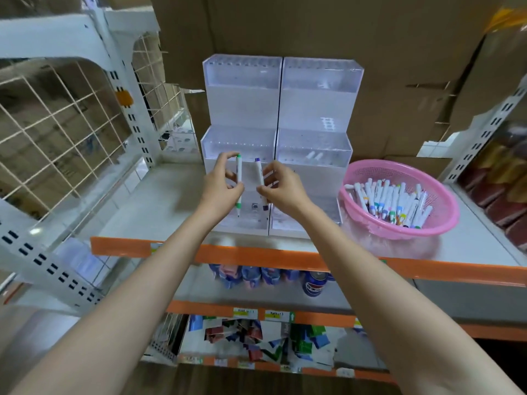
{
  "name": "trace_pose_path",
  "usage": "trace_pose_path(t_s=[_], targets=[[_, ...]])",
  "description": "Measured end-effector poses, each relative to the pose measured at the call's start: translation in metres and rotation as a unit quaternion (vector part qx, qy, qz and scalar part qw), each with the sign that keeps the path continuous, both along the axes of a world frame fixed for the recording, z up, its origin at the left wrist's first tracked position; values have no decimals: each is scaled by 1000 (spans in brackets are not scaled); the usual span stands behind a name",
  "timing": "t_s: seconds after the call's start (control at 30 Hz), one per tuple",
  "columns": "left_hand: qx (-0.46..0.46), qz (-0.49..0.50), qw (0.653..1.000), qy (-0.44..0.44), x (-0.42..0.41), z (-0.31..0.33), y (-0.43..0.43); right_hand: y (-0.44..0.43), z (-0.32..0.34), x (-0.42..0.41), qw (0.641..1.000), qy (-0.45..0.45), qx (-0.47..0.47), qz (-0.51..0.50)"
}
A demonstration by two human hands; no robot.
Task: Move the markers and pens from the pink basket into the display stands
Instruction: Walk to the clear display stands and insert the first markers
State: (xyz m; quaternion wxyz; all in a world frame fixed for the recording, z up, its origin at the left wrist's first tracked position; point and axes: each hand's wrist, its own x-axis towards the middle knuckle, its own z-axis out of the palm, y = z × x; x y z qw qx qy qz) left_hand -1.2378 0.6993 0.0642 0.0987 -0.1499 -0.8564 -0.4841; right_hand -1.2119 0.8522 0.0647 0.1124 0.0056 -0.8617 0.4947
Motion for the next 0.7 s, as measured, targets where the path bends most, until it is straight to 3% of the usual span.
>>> trace_pose_path(t_s=[0.43,0.7], targets=[[38,27,998,39,-10,1,-10,-11,2,-12,1000,17,5,3],[57,-31,995,70,-33,14,-56,-55,6,-24,997,21,-45,-64]])
